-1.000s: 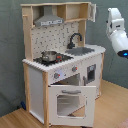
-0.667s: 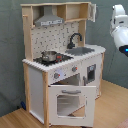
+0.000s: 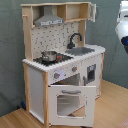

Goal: Play with the kitchen

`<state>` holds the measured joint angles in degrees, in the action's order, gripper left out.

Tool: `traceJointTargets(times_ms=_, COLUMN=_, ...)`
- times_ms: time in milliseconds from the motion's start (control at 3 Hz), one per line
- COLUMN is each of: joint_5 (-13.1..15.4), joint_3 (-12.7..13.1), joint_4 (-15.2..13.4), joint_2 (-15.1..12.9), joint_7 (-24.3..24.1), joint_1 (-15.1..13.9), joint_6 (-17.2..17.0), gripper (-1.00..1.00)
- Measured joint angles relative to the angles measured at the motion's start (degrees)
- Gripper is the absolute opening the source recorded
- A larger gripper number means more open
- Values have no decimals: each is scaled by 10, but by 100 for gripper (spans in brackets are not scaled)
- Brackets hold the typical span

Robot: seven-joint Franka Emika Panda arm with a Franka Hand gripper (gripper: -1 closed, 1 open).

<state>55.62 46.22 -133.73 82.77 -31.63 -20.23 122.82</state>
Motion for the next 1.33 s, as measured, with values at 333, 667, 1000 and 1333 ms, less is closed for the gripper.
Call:
traceJointTargets(times_ms=333, joint_5=-38, joint_3=-11, joint_4=0, joint_2=-1, joint_7=14, joint_1=0, joint_6=-44, gripper=100)
traceJointTargets(times_ms=667, joint_5=-71, joint_3=-25, joint_4=-1, joint_2=-6, joint_7=26, joint_1=0, joint_6=-90, gripper=100)
traceJointTargets(times_ms=1000, joint_5=-90, joint_3=-52, joint_4=-4, joint_2=-30, joint_7=35, joint_1=-1, joint_6=-130, gripper=100)
traceJointTargets(times_ms=1333, joint_5=-90, joint_3=-79, joint_4=-5, joint_2=-80, joint_7=39, joint_1=-1, joint_6=-140, gripper=100)
